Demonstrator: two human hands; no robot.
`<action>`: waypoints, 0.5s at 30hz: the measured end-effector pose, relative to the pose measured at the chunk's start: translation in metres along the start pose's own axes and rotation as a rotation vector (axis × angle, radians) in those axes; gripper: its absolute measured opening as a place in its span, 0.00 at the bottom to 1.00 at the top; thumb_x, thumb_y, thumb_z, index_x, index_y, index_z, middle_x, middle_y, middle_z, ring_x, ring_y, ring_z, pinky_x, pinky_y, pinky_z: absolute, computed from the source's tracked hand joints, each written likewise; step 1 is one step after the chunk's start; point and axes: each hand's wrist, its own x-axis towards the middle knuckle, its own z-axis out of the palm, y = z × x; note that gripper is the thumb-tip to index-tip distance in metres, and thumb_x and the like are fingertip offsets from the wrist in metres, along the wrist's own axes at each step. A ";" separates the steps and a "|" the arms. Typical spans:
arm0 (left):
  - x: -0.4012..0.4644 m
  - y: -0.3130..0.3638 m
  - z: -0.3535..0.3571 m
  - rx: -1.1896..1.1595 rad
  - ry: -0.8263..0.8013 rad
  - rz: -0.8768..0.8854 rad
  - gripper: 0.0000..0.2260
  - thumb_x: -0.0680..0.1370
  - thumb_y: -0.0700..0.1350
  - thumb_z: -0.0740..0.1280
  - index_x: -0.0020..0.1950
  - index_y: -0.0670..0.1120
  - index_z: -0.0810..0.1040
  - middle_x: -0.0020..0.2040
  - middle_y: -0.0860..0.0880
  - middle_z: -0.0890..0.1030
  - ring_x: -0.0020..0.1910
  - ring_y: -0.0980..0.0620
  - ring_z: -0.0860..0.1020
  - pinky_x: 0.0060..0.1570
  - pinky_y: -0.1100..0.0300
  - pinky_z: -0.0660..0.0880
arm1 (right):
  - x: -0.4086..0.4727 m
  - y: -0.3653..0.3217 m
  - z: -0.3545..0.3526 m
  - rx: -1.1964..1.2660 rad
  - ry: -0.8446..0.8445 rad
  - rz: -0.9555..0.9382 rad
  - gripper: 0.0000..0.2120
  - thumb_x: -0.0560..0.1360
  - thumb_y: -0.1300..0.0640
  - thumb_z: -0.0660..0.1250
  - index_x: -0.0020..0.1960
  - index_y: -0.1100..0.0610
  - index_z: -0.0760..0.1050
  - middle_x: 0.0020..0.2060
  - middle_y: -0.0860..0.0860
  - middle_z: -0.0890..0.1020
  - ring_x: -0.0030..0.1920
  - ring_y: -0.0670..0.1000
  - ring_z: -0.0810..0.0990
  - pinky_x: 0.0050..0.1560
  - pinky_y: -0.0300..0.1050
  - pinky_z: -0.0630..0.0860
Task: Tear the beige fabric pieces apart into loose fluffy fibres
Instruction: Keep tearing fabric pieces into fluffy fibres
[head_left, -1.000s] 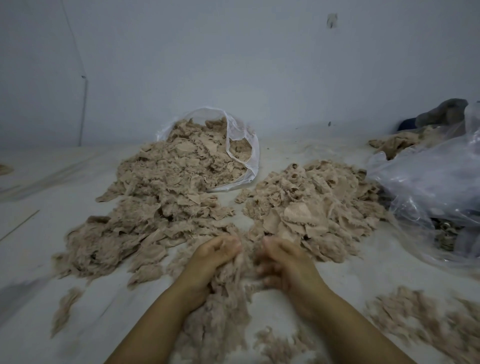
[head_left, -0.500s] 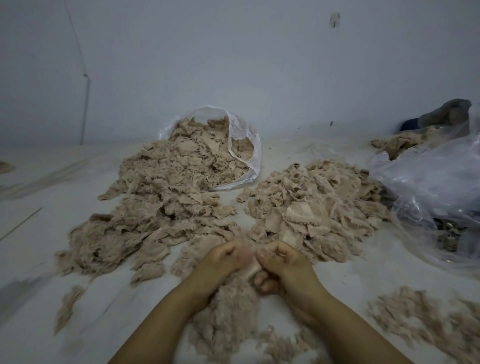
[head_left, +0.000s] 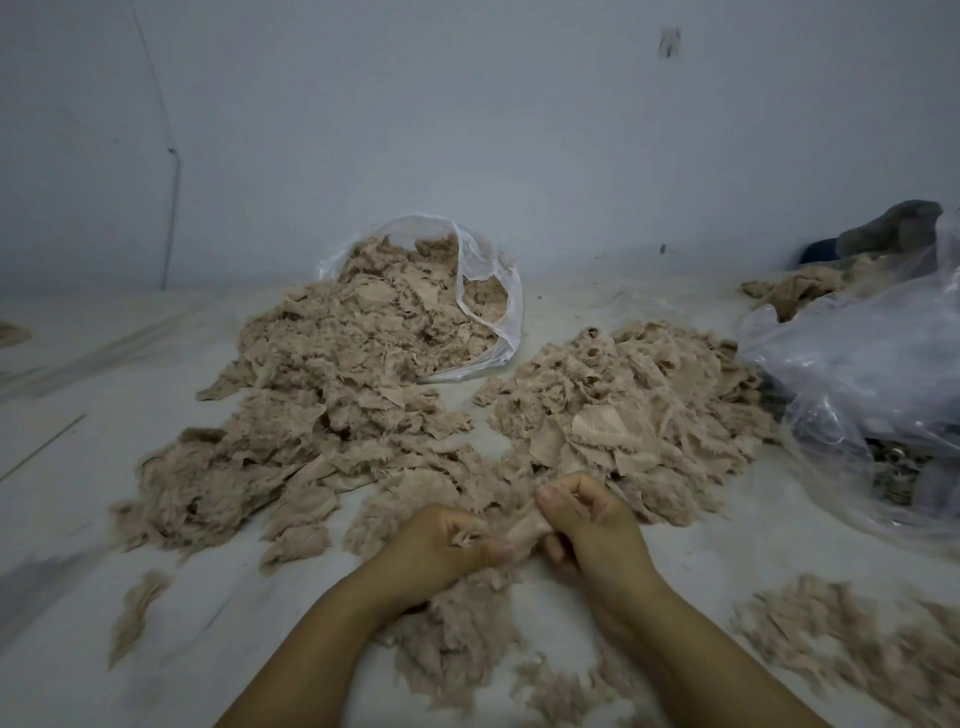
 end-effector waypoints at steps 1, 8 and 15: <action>0.000 -0.001 -0.002 0.013 0.011 -0.011 0.07 0.71 0.48 0.72 0.33 0.52 0.83 0.33 0.56 0.81 0.35 0.60 0.78 0.39 0.67 0.72 | 0.000 0.000 0.000 0.004 0.017 -0.005 0.08 0.77 0.59 0.65 0.39 0.60 0.72 0.22 0.53 0.72 0.22 0.48 0.66 0.24 0.38 0.63; 0.000 0.000 -0.005 -0.002 -0.006 -0.016 0.05 0.76 0.43 0.68 0.40 0.49 0.77 0.37 0.57 0.80 0.40 0.61 0.78 0.42 0.69 0.73 | -0.007 -0.003 0.004 -0.146 -0.133 0.035 0.18 0.70 0.52 0.74 0.29 0.56 0.70 0.25 0.49 0.72 0.27 0.47 0.70 0.32 0.42 0.66; 0.006 -0.004 -0.019 0.069 0.064 -0.012 0.06 0.76 0.37 0.67 0.41 0.45 0.75 0.39 0.55 0.77 0.40 0.64 0.76 0.45 0.71 0.70 | 0.003 -0.006 -0.004 0.047 0.090 0.051 0.07 0.74 0.60 0.69 0.41 0.64 0.76 0.32 0.56 0.80 0.31 0.51 0.76 0.32 0.38 0.73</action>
